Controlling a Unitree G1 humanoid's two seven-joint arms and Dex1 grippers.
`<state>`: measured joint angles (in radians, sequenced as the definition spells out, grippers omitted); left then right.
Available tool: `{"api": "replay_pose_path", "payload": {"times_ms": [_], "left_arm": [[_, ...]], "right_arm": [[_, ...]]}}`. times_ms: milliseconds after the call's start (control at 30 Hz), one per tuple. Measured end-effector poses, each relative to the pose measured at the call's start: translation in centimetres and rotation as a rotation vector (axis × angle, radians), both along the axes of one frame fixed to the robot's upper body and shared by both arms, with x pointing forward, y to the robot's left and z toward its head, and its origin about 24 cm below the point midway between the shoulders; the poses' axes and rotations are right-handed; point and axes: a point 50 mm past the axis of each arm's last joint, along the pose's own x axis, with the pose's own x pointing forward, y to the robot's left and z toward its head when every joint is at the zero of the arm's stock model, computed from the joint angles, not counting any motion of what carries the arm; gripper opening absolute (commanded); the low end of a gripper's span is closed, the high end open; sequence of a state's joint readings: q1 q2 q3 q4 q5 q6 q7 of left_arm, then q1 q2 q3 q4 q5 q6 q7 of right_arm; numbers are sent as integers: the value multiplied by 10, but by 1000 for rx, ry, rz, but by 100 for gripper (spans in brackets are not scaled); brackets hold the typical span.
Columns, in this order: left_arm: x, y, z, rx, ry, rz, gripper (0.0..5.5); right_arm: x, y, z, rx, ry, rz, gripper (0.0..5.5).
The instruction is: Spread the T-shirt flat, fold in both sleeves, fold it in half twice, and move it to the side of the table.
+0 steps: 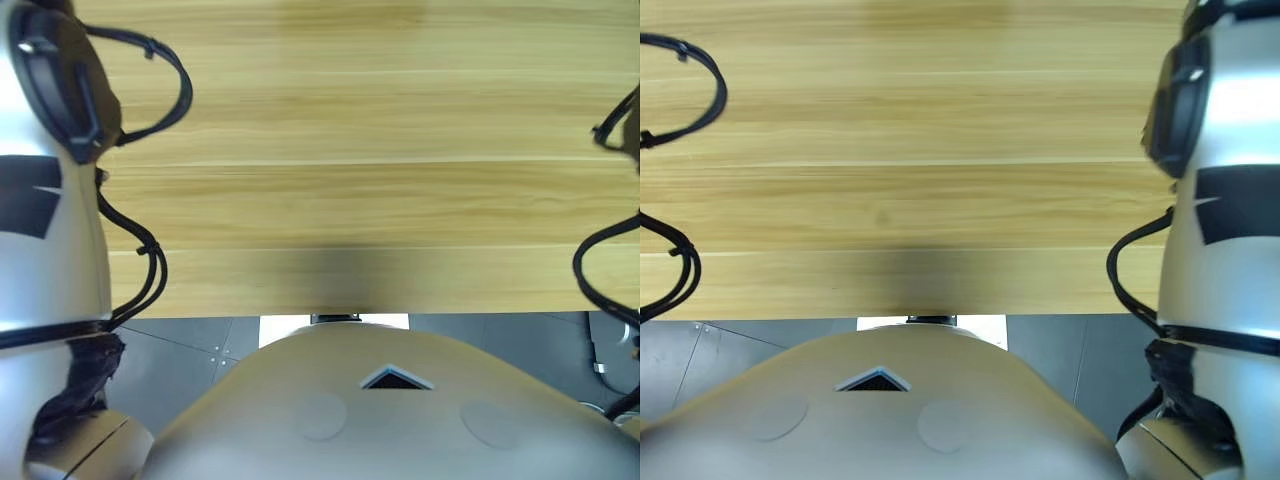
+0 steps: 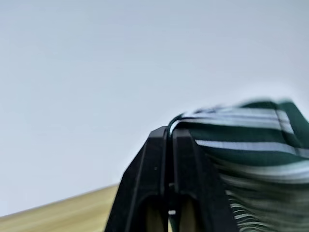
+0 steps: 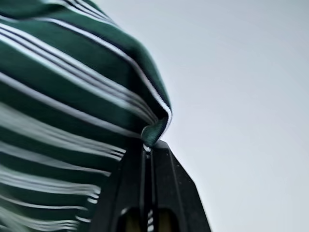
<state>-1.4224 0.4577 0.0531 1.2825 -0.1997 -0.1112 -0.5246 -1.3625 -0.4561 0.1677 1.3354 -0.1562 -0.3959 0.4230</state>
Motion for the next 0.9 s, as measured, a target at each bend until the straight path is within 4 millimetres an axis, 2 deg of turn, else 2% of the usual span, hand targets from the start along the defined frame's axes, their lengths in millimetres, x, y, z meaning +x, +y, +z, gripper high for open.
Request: {"api": "replay_pose_path", "payload": {"times_ms": [33, 67, 133, 167, 233, 333, 433, 500, 533, 567, 600, 667, 767, 833, 900], "left_arm": [[1, -6, -35, 73, 80, -63, 1], [-3, -10, -66, 147, 141, -136, 1], [-19, -13, -123, 239, 246, -292, 1], [-30, -13, -142, 259, 270, -354, 1], [-65, 1, -186, 287, 355, -451, 1], [-128, 32, -231, 285, 515, -560, 1], [-185, 45, -247, 298, 637, -689, 1], [-213, 42, -237, 376, 659, -807, 1], [-224, 36, -226, 458, 641, -879, 1], [-229, 32, -217, 562, 603, -913, 1], [-229, 29, -216, 640, 567, -902, 0], [-233, 23, -223, 850, 485, -869, 20], [-244, 19, -236, 1115, 380, -859, 61], [-258, 11, -238, 1193, 282, -860, 96], [-268, 10, -236, 1176, 253, -847, 129]], "right_arm": [[-4, -4, -36, -11, 93, 52, 0], [-10, -6, -59, 3, 147, 122, 0], [-25, -13, -89, 19, 199, 247, 0], [-32, -15, -98, 31, 207, 290, 0], [-51, -23, -123, 52, 238, 358, 0], [-83, -39, -153, 61, 295, 408, 0], [-118, -55, -172, 23, 369, 460, 0], [-143, -61, -174, -35, 413, 529, 0], [-160, -64, -172, -101, 453, 582, 0], [-171, -70, -173, -182, 512, 607, 0], [-178, -78, -177, -255, 566, 591, 27], [-191, -92, -189, -400, 671, 549, 57], [-209, -97, -201, -473, 751, 543, 105], [-216, -103, -199, -499, 761, 527, 143], [-222, -108, -197, -479, 791, 510, 179]]}}
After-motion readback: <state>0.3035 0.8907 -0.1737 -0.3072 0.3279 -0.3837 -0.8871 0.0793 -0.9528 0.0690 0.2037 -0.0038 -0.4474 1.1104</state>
